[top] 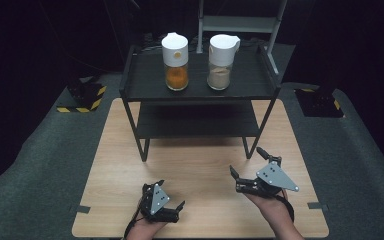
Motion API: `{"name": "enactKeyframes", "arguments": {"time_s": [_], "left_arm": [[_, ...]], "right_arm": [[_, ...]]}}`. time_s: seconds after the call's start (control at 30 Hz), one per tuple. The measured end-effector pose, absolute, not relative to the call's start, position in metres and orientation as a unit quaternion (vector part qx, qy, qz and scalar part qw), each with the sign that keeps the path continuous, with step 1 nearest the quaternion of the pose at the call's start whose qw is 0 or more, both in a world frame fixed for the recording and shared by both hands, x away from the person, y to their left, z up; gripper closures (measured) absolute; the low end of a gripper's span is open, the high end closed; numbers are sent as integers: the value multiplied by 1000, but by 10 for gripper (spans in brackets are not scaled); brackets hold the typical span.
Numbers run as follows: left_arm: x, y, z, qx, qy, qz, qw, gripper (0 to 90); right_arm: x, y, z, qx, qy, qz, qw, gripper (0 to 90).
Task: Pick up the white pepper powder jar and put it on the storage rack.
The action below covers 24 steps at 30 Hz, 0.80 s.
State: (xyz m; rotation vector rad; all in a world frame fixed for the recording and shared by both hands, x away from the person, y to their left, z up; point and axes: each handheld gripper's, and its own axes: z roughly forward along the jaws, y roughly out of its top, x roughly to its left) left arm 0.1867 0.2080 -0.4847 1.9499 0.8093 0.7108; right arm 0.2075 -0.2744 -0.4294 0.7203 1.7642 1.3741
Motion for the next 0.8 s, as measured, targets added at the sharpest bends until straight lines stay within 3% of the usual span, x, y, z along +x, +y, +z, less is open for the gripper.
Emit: {"name": "enactKeyframes", "arguments": {"time_s": [0.8], "left_arm": [[182,201,-485,791,315,303,428,7]], "right_arm": [[195,-296,-498,331,737,450,380,9]]}}
